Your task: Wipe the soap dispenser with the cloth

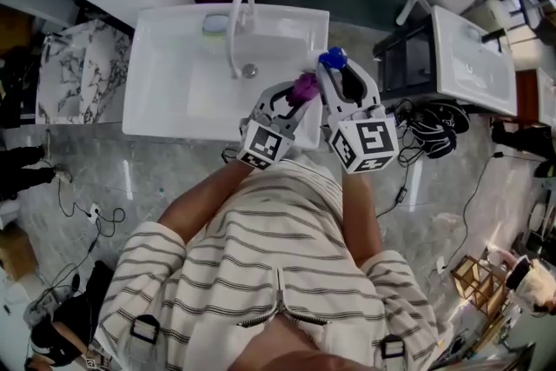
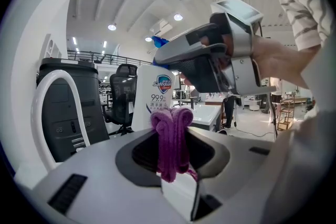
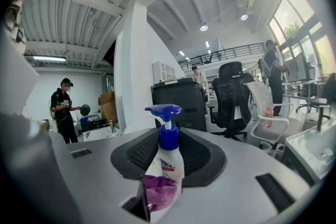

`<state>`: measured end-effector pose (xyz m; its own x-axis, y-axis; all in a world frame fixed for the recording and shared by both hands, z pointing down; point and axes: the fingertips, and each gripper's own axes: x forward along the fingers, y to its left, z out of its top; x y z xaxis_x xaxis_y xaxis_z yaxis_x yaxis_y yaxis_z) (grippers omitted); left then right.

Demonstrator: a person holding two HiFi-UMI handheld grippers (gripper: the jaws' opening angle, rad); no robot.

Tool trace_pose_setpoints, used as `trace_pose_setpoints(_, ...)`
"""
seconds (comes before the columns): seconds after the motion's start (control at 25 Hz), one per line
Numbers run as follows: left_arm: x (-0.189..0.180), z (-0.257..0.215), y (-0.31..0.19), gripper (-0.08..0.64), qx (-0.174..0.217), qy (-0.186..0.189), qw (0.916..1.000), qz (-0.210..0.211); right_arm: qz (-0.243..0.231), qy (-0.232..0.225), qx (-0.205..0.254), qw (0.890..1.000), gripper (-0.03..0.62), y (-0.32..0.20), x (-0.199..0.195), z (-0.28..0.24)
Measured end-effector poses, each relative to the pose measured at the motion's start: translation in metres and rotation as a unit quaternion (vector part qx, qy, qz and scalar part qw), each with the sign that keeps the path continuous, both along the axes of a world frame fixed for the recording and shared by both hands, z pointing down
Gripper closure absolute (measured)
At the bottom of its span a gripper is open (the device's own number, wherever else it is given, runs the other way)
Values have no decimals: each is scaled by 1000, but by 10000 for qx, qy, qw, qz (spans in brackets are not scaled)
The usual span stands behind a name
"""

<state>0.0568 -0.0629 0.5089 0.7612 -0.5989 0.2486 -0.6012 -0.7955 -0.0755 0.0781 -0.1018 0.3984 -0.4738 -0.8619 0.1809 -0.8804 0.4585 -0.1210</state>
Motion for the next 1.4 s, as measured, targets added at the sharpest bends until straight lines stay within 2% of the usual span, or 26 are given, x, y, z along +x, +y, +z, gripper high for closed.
trace_pose_setpoints(0.24, -12, -15, 0, 439, 51, 128, 9997, -190, 8, 31, -10, 10000, 460, 2, 1, 2)
trace_pose_setpoints(0.8, -31, -61, -4, 439, 448, 474, 9971, -405, -13, 89, 21, 10000, 460, 2, 3, 2)
trace_pose_setpoints(1.0, -39, -67, -10, 439, 451, 579, 9963, -451, -47, 96, 27, 9999, 460, 4, 6, 2)
trace_pose_setpoints(1.2, -43, -70, -12, 439, 372, 656, 9968, -257, -253, 179, 37, 9995, 460, 10, 4, 2)
trace_pose_setpoints(1.4, -42, -72, -10, 439, 403, 668, 9968, 175, -515, 282, 43, 9983, 460, 16, 2, 2)
